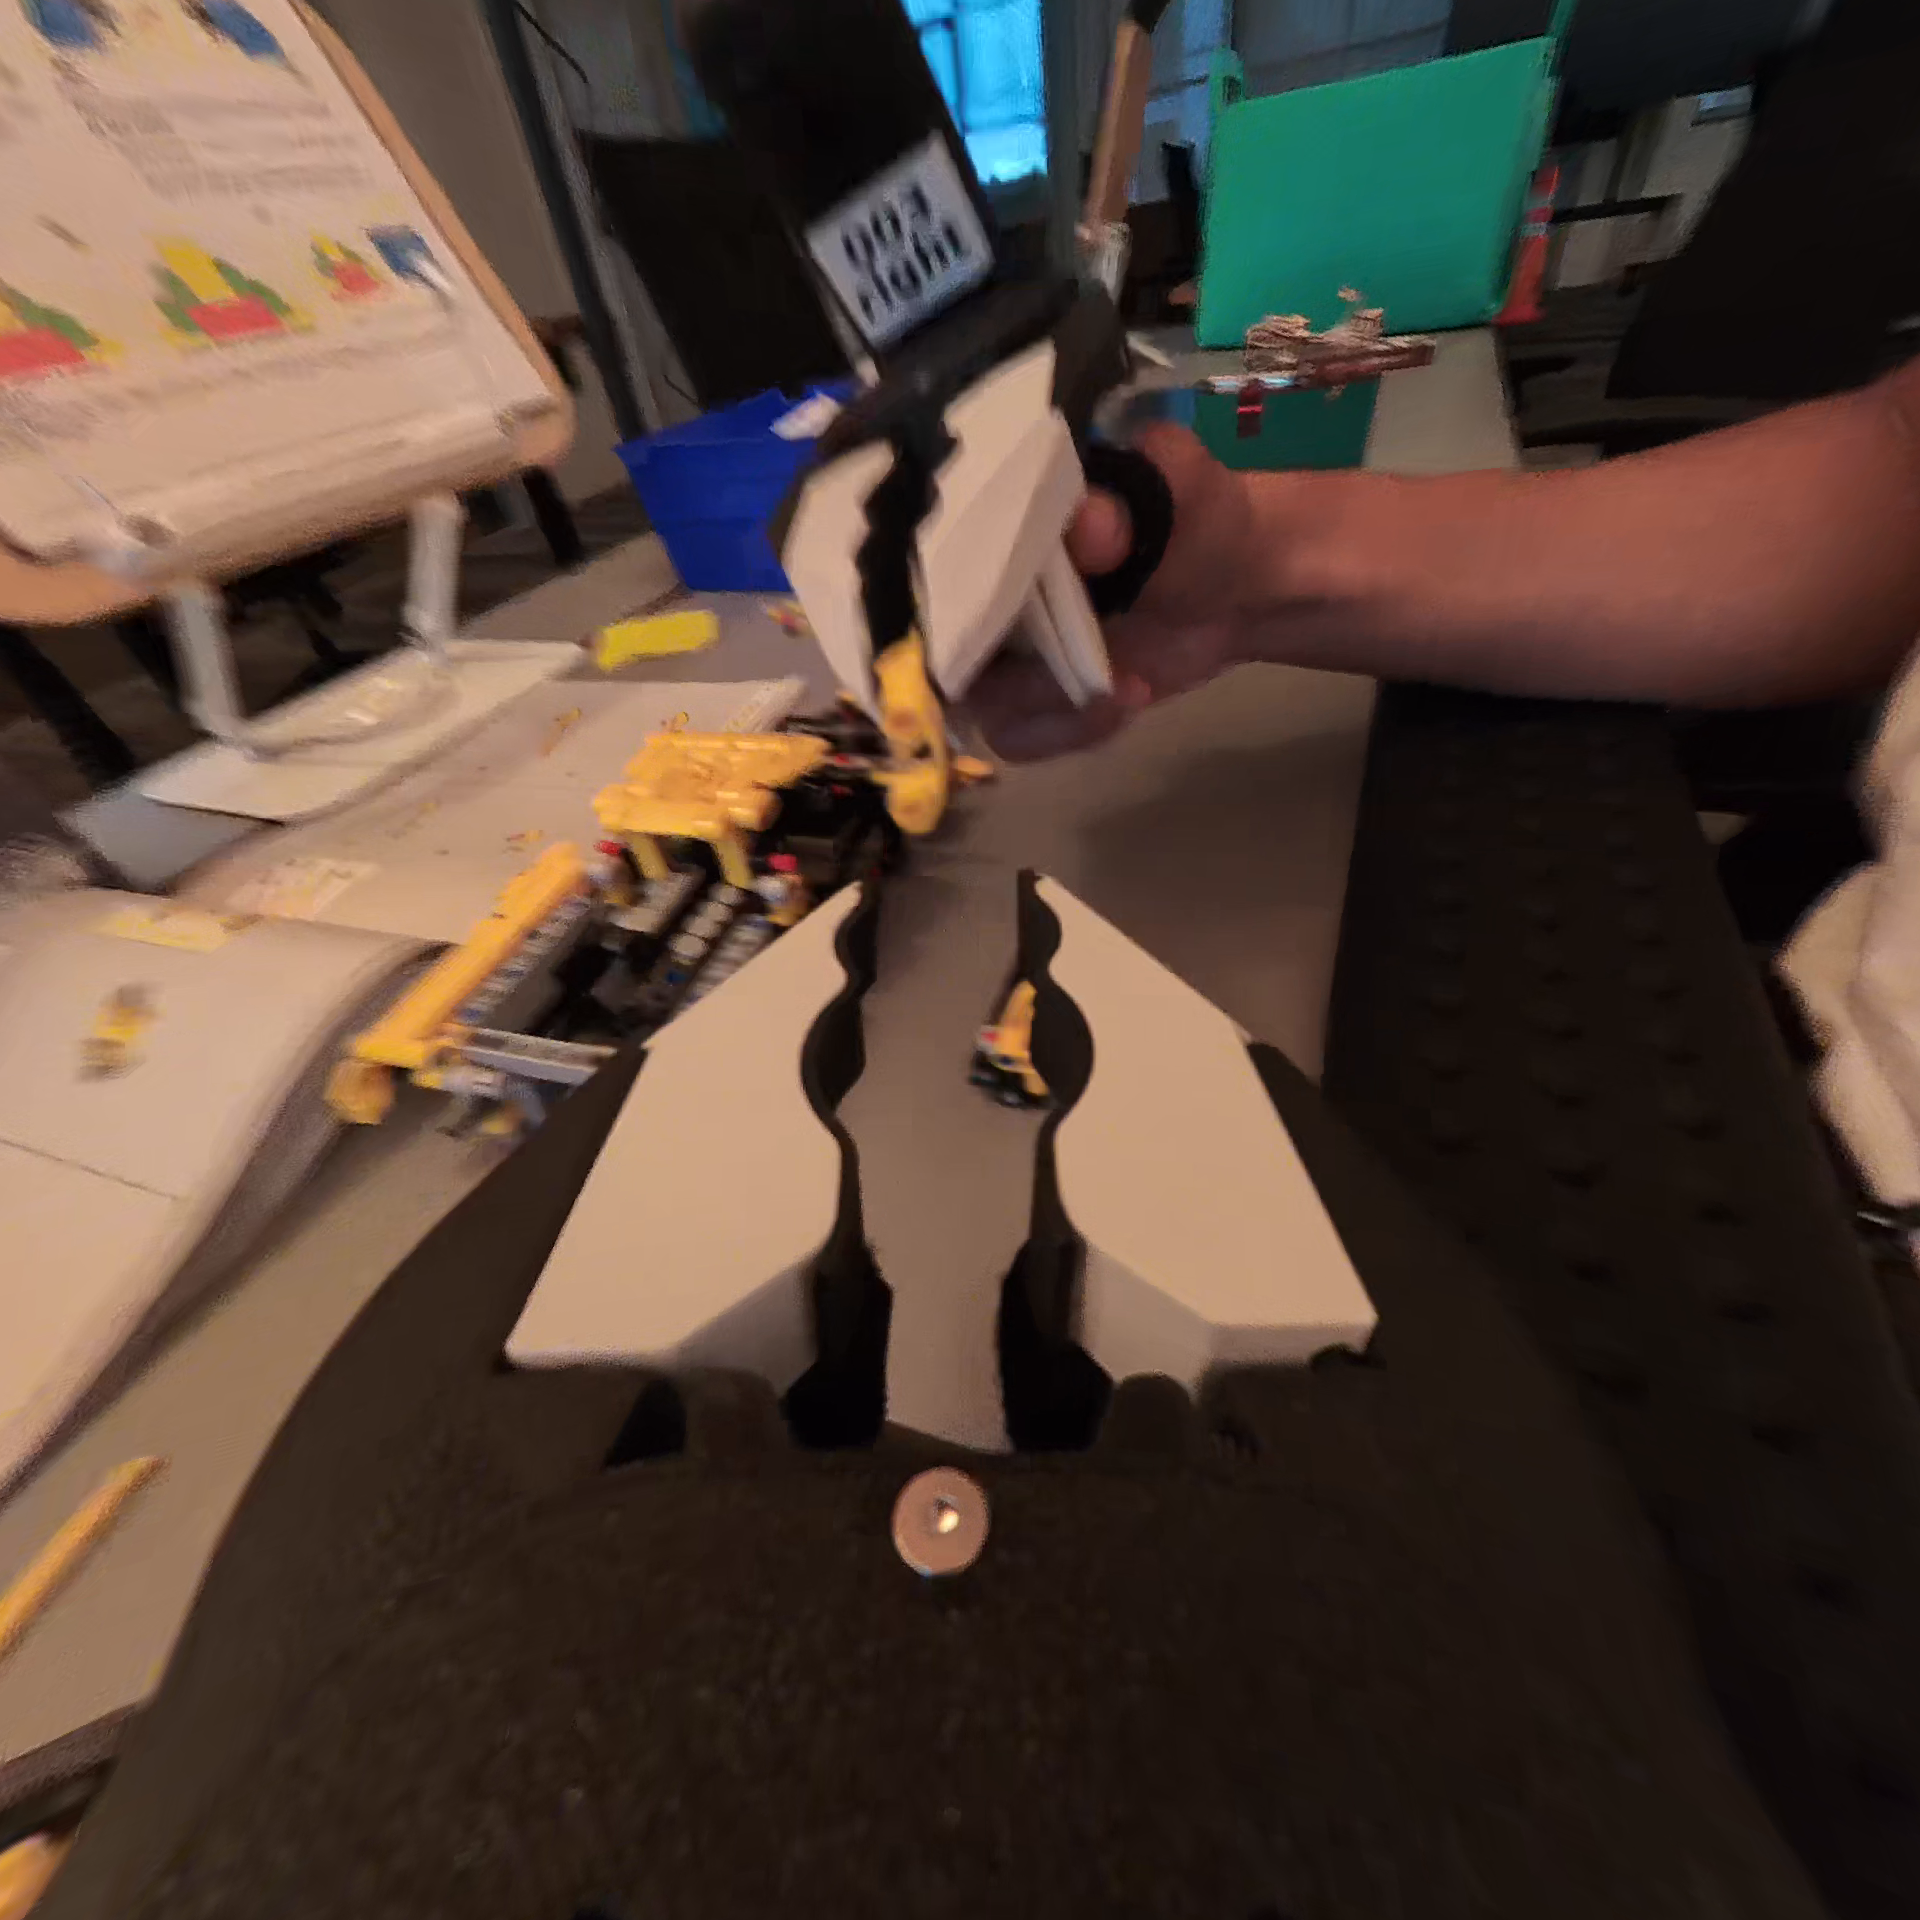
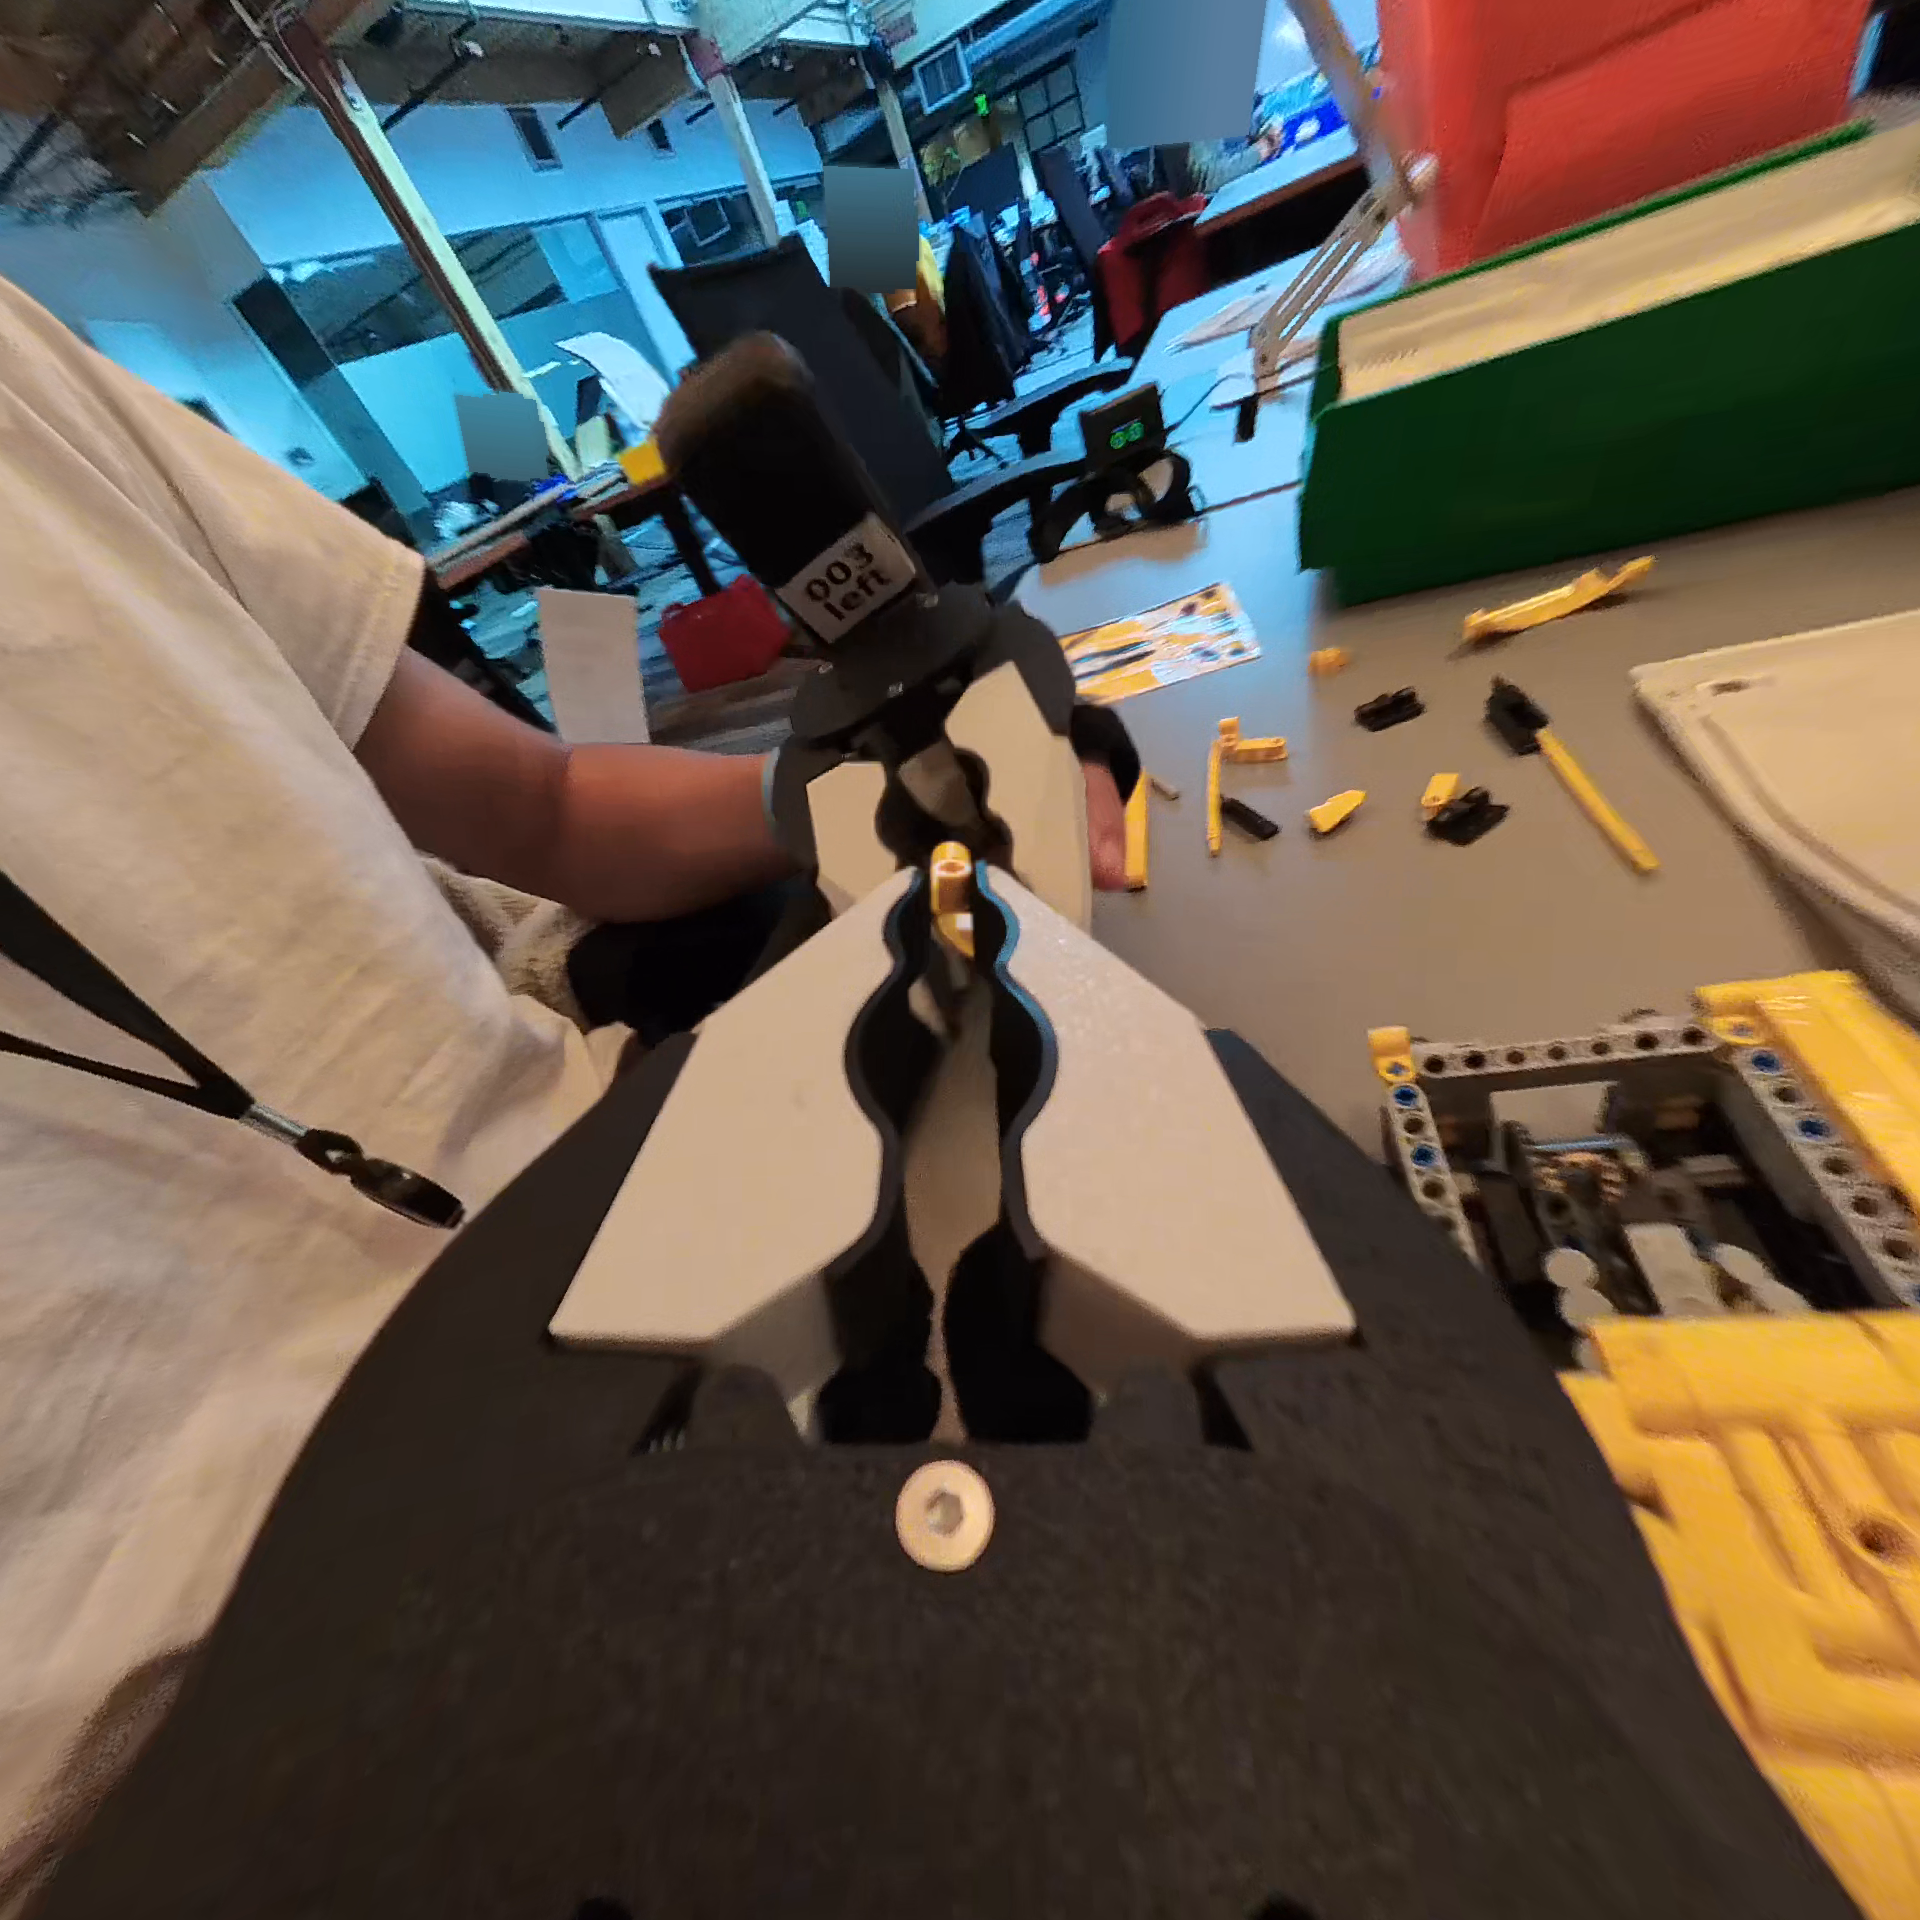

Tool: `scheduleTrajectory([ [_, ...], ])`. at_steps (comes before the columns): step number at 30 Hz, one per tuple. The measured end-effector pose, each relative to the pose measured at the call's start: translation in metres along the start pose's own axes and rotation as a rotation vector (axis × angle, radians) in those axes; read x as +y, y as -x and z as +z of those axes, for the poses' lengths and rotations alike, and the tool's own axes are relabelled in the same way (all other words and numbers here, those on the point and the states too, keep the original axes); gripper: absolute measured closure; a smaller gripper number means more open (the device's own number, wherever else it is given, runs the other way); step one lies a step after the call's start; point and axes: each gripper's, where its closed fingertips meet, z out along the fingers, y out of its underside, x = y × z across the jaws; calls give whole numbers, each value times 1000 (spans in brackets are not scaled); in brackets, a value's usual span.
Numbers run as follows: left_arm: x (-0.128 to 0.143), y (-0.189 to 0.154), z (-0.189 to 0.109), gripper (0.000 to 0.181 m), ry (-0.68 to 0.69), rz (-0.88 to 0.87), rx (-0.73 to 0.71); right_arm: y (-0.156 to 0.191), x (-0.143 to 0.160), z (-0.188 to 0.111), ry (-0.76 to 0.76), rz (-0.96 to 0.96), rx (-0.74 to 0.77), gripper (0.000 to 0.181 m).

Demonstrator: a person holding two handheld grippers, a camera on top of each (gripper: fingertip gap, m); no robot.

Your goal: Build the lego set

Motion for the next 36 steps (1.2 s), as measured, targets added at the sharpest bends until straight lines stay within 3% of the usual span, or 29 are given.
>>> scheduleTrajectory([
  [3, 24, -23, 14, 150, 134, -73, 166, -6, 13, -30, 84, -127, 172, 175],
  [7, 40, -23, 29, 147, 249, -36, 166, 5, 56, -54, 155, -177, 296, 175],
  [9, 44, -25, 31, 148, 273, -35, 185, 7, 68, -58, 130, -149, 338, 175],
  [15, 63, -27, 35, 153, 393, 36, 179, -1, 86, -50, 239, -169, 370, 174],
  [19, 65, -21, 39, 165, 398, 105, 130, -4, 89, -46, 238, -197, 370, 175],
  [24, 62, -20, 44, 165, 376, 150, 115, -10, 93, -47, 240, -198, 388, 175],
  [28, 61, -18, 48, 154, 373, 130, 114, -15, 93, -49, 232, -164, 382, 175],
  [36, 65, -20, 48, 166, 413, 109, 159, -15, 85, -49, 189, -126, 368, 175],
])
